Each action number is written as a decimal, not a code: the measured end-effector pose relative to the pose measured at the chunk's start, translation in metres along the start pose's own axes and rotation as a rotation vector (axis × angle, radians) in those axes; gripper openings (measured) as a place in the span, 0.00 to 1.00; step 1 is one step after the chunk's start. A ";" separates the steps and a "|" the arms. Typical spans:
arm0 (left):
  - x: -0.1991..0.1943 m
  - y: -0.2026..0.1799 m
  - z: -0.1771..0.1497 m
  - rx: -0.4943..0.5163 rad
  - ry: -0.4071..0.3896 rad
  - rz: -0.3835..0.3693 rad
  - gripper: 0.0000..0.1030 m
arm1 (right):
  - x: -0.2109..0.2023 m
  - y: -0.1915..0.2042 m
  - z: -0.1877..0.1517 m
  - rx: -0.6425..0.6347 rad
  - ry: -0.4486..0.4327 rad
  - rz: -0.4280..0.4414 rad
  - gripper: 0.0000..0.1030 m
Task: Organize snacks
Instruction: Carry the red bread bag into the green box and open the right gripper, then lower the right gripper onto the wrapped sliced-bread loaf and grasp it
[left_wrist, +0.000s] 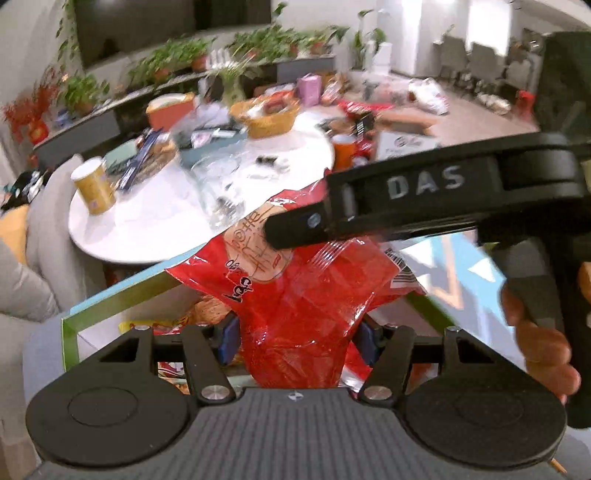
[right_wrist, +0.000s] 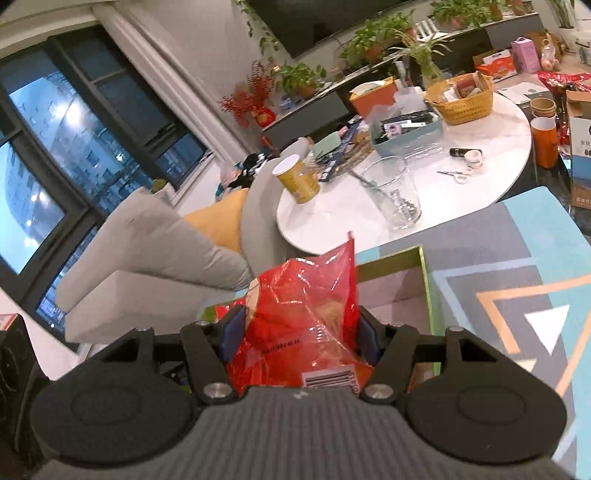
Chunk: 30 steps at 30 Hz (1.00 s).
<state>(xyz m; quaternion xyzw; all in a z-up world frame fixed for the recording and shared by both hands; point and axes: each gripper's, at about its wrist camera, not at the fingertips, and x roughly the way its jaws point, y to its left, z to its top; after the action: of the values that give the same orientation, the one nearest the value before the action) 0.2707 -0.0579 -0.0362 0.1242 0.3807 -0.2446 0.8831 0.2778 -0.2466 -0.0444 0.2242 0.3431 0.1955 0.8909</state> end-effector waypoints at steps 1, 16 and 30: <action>0.006 0.001 0.000 -0.008 0.021 0.021 0.57 | 0.003 -0.003 0.001 0.002 -0.005 -0.006 0.67; -0.013 0.011 -0.022 -0.008 0.102 0.086 0.59 | -0.040 0.010 -0.023 -0.114 -0.036 -0.081 0.67; -0.095 0.011 -0.084 -0.136 0.036 0.047 0.59 | -0.082 0.017 -0.073 -0.176 0.052 -0.128 0.75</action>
<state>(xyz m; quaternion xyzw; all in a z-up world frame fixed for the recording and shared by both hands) 0.1691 0.0174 -0.0231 0.0772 0.4094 -0.1952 0.8879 0.1669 -0.2543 -0.0403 0.1177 0.3613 0.1733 0.9086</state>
